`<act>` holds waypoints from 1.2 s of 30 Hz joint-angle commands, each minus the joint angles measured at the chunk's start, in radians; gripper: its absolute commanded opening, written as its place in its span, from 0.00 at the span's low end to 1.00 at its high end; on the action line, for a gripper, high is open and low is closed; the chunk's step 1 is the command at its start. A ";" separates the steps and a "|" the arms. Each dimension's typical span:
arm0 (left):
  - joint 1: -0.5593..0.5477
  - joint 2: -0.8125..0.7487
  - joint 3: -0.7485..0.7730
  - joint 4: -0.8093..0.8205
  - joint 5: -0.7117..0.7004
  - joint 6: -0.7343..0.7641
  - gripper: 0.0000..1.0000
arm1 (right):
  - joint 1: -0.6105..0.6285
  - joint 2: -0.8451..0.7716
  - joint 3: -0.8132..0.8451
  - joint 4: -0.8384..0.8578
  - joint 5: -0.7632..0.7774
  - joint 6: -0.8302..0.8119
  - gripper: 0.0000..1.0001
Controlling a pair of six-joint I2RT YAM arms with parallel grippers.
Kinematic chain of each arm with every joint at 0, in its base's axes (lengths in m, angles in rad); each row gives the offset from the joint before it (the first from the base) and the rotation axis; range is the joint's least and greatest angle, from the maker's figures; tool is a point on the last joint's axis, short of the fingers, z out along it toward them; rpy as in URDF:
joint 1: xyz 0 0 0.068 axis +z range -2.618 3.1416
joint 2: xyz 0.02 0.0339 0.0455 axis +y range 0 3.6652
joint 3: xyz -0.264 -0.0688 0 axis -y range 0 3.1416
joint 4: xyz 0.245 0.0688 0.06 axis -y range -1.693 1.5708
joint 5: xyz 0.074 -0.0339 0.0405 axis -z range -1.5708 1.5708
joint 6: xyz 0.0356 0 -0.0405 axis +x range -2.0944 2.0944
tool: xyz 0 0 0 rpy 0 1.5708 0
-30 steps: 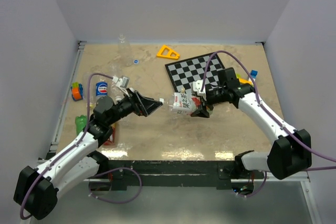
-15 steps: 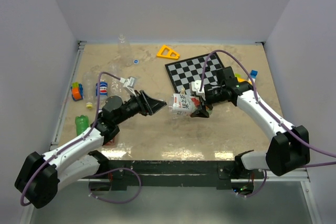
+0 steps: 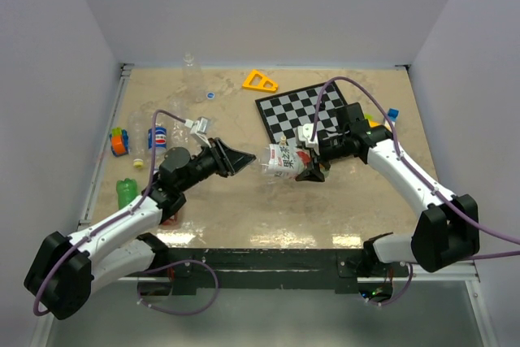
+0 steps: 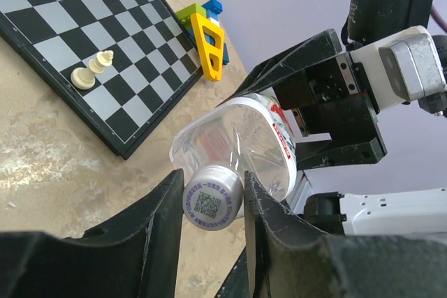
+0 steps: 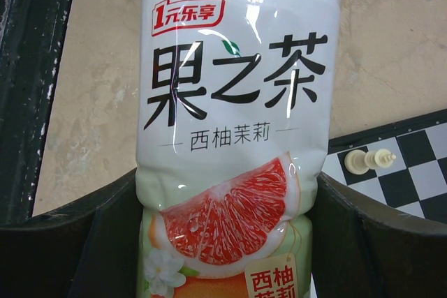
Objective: Unscrew the bottle caps
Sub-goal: Pick up the plastic bottle at the center of the board.
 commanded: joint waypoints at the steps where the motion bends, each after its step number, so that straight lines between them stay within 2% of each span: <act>1: -0.007 -0.033 0.085 -0.050 0.041 0.163 0.00 | 0.013 0.006 0.032 -0.012 -0.021 -0.022 0.51; 2: -0.007 -0.034 0.113 -0.101 0.044 0.191 0.00 | 0.013 0.006 0.032 -0.017 -0.024 -0.028 0.64; 5: -0.005 -0.022 0.197 -0.237 0.074 0.317 0.00 | 0.019 -0.010 0.020 -0.008 -0.033 -0.026 0.86; 8: -0.007 0.011 0.252 -0.310 0.101 0.357 0.00 | 0.038 -0.025 0.011 0.024 -0.030 0.003 0.94; 15: -0.007 0.053 0.300 -0.299 0.087 0.339 0.00 | 0.071 -0.028 0.006 0.098 -0.027 0.107 0.98; 22: -0.019 0.093 0.325 -0.297 0.056 0.313 0.00 | 0.099 -0.026 0.011 0.199 -0.045 0.260 0.98; 26: -0.025 0.101 0.334 -0.282 0.036 0.298 0.00 | 0.142 -0.002 -0.003 0.259 0.027 0.329 0.98; 31: -0.030 0.099 0.335 -0.265 0.007 0.278 0.00 | 0.174 0.027 0.003 0.268 0.058 0.354 0.93; 36: -0.030 0.076 0.326 -0.252 -0.016 0.262 0.00 | 0.177 0.033 -0.006 0.304 0.099 0.394 0.96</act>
